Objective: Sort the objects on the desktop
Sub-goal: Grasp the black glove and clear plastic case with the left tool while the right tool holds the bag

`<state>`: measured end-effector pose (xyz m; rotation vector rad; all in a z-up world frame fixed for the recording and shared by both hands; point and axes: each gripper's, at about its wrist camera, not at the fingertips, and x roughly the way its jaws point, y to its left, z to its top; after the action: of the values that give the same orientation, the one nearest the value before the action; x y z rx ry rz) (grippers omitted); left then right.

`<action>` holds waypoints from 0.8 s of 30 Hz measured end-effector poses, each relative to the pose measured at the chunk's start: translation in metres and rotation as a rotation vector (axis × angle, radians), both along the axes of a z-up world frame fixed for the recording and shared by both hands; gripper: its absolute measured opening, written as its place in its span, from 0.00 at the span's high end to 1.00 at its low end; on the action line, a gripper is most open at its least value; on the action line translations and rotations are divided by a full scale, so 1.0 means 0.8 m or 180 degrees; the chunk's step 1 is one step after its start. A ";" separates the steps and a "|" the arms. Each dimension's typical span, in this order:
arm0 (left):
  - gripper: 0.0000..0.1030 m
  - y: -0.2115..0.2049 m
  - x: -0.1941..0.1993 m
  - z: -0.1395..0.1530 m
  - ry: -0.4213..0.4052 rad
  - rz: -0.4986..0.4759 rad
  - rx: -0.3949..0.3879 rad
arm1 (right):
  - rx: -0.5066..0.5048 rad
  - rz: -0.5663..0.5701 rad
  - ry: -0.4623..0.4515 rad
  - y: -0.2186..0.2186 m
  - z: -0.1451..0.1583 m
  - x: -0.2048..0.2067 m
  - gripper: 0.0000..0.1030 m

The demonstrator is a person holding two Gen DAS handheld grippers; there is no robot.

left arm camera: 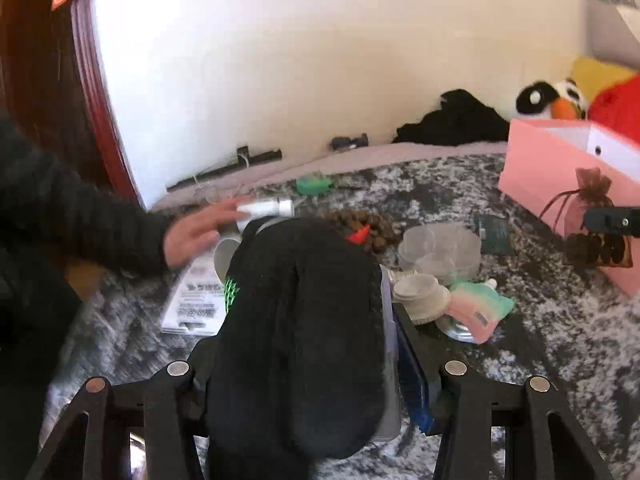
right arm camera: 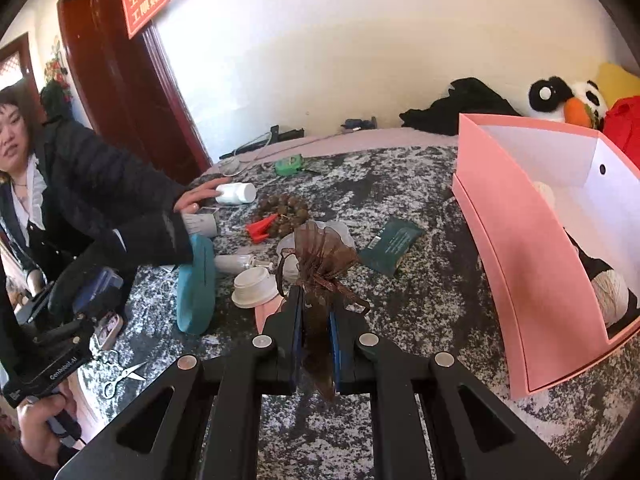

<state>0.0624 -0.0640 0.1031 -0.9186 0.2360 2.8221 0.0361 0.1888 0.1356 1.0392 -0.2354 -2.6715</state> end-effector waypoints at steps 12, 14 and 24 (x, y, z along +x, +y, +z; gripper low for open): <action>0.44 0.012 0.057 0.103 0.0272 -0.0199 -0.0159 | -0.0141 0.0166 0.0068 -0.021 0.017 0.007 0.88; 0.44 0.014 0.045 0.079 0.0033 -0.0150 -0.0343 | -0.0123 0.0167 0.0083 -0.022 0.019 0.009 0.88; 0.44 0.062 0.073 0.052 0.0000 -0.0438 -0.0255 | 0.0012 0.0049 0.0177 0.003 0.029 0.019 0.88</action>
<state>0.1209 -0.0143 0.1444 -0.8824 0.3991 2.7038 0.0512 0.1913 0.1585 0.9625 -0.2106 -2.6837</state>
